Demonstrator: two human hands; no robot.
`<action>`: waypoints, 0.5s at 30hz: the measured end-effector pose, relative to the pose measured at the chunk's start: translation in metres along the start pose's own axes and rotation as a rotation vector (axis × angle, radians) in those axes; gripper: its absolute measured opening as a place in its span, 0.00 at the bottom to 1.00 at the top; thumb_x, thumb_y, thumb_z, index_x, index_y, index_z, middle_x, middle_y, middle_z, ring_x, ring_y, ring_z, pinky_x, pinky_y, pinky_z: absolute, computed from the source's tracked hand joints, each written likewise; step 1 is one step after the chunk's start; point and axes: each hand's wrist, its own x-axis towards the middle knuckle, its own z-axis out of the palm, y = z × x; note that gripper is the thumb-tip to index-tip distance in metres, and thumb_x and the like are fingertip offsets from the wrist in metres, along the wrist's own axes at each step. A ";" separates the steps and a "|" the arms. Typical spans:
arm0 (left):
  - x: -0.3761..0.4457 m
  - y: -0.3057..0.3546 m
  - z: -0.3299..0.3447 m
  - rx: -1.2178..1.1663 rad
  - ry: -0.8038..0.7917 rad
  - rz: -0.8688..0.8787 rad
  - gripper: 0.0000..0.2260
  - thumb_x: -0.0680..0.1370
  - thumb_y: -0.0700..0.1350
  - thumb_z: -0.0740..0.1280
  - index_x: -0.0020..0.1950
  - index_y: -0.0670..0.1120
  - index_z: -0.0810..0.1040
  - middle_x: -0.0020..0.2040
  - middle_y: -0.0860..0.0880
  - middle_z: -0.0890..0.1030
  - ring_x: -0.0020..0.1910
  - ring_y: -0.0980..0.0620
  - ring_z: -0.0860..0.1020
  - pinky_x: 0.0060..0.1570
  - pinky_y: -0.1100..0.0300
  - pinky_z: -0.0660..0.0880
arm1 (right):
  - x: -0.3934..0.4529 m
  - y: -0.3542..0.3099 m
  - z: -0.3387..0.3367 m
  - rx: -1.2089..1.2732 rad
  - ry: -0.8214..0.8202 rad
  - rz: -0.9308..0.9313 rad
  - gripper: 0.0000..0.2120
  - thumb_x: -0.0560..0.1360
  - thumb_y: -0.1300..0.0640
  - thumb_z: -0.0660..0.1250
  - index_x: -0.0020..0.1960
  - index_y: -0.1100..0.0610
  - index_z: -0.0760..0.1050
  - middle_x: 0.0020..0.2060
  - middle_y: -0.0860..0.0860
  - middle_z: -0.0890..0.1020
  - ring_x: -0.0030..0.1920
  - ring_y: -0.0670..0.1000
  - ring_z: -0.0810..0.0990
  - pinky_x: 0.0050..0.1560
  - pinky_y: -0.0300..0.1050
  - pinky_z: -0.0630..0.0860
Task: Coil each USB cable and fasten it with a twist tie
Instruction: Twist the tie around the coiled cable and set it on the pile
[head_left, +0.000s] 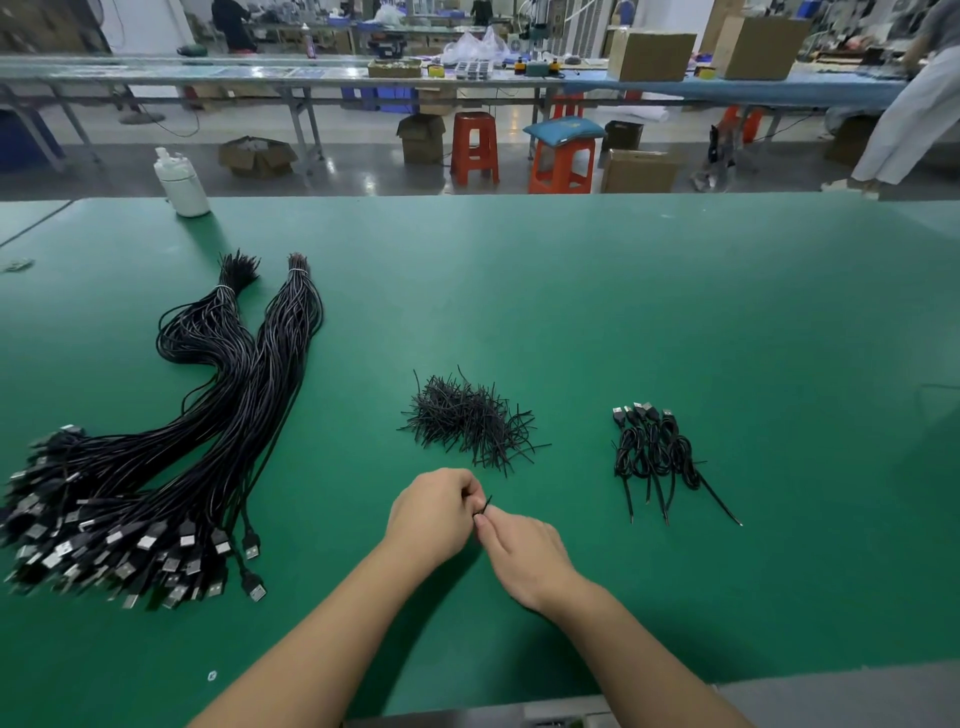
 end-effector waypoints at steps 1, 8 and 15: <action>-0.001 -0.001 0.000 0.002 -0.015 -0.006 0.07 0.77 0.46 0.64 0.41 0.55 0.78 0.43 0.56 0.83 0.45 0.52 0.80 0.45 0.59 0.76 | -0.002 -0.001 0.002 -0.035 0.018 -0.025 0.15 0.84 0.45 0.47 0.49 0.49 0.68 0.44 0.54 0.82 0.45 0.61 0.79 0.46 0.52 0.73; -0.003 -0.015 -0.008 -0.162 -0.058 -0.079 0.06 0.74 0.47 0.72 0.42 0.52 0.76 0.39 0.55 0.80 0.38 0.57 0.77 0.35 0.66 0.69 | -0.008 -0.007 0.008 -0.161 0.073 -0.083 0.15 0.84 0.45 0.47 0.50 0.50 0.69 0.44 0.52 0.82 0.45 0.60 0.79 0.41 0.51 0.65; -0.009 -0.016 -0.007 -0.133 -0.020 -0.134 0.07 0.73 0.48 0.73 0.41 0.49 0.76 0.39 0.52 0.81 0.37 0.55 0.77 0.37 0.62 0.72 | -0.011 -0.010 0.008 -0.181 0.073 -0.097 0.15 0.84 0.46 0.49 0.51 0.52 0.71 0.45 0.51 0.82 0.46 0.59 0.79 0.45 0.53 0.72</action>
